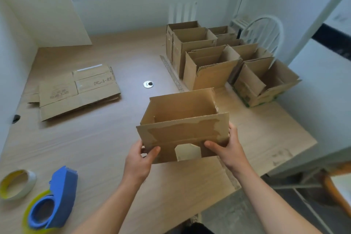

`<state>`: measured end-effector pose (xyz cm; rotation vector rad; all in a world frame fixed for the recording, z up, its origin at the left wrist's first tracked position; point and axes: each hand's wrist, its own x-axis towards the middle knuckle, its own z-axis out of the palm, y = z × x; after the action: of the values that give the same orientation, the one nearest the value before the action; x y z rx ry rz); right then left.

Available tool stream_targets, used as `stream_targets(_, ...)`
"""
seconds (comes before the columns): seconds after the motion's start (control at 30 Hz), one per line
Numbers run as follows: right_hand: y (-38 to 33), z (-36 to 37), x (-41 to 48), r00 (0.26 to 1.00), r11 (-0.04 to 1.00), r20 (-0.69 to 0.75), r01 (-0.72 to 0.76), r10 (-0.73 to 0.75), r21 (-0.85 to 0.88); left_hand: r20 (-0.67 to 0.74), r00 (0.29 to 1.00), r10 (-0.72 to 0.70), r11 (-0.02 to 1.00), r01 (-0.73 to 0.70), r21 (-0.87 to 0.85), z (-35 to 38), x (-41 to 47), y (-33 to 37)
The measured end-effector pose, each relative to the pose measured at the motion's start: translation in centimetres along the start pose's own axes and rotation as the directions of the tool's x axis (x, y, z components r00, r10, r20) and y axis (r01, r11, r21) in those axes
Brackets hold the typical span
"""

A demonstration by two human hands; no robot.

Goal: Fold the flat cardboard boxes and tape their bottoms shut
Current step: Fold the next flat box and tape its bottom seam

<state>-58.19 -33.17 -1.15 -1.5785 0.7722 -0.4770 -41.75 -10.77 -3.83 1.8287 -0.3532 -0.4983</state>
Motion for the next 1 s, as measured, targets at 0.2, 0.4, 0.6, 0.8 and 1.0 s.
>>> stream_targets(0.2,1.1,-6.0,3.0,0.997,0.999,-0.079,-0.009,0.007,-0.031,0.068,0.997,0.040,0.999,-0.040,0.006,6.0,2.4,2.8)
stream_targets(0.4,3.8,-11.7,8.5,0.994,0.996,-0.103,-0.028,0.020,-0.086,0.048,0.999,-0.001,0.997,-0.003,0.073,13.0,5.3,4.5)
stream_targets(0.6,5.8,-16.0,15.6,0.998,0.987,-0.058,-0.043,0.035,-0.154,-0.018,0.998,-0.063,0.997,0.064,0.053,19.8,7.5,5.4)
stream_targets(0.8,6.5,-18.7,20.4,0.998,0.973,-0.014,-0.069,0.068,-0.218,-0.128,0.981,-0.147,0.989,0.147,-0.008,24.7,9.1,5.0)
stream_targets(1.0,7.2,-18.9,23.0,0.988,0.974,-0.055,-0.152,0.145,-0.168,-0.152,0.973,-0.176,0.984,0.173,-0.032,27.1,11.1,4.7)
